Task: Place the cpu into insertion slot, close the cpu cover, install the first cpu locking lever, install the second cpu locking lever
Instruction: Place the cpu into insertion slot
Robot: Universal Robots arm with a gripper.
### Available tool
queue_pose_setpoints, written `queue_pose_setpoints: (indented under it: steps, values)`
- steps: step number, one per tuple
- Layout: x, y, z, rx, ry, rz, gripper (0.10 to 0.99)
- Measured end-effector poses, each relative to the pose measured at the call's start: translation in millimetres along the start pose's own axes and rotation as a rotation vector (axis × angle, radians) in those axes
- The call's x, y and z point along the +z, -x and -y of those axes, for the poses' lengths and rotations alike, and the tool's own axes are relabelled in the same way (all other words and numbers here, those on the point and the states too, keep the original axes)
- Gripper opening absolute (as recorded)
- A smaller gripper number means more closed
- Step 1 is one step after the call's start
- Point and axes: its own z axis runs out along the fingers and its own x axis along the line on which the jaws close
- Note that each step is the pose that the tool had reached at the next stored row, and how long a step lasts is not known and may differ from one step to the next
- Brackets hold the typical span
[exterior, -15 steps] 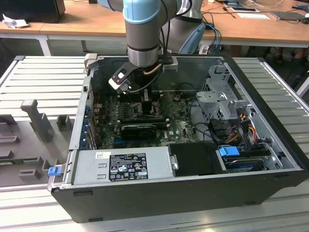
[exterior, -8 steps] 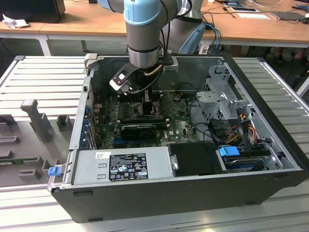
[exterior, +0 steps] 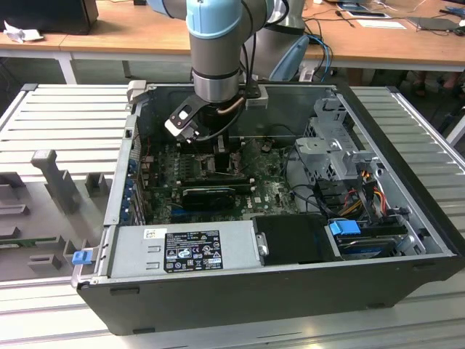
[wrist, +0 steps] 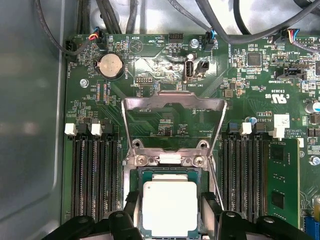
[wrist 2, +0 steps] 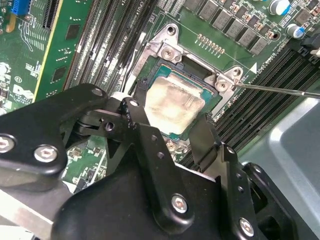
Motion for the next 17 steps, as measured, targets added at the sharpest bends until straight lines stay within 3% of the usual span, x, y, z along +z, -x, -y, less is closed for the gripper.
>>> queue_pose_setpoints:
  steps: [6,7,13,17]
  values:
    - [-9.2,-0.1,-0.6,0.0,0.0,0.0001,0.604]
    - [-12.4,-0.2,-0.8,0.0,0.0,0.0,0.459]
    - [-18.1,-0.3,-1.3,0.0,0.0,0.0,0.106]
    - [-24.2,-0.4,-1.7,0.0,-0.001,0.0001,0.106]
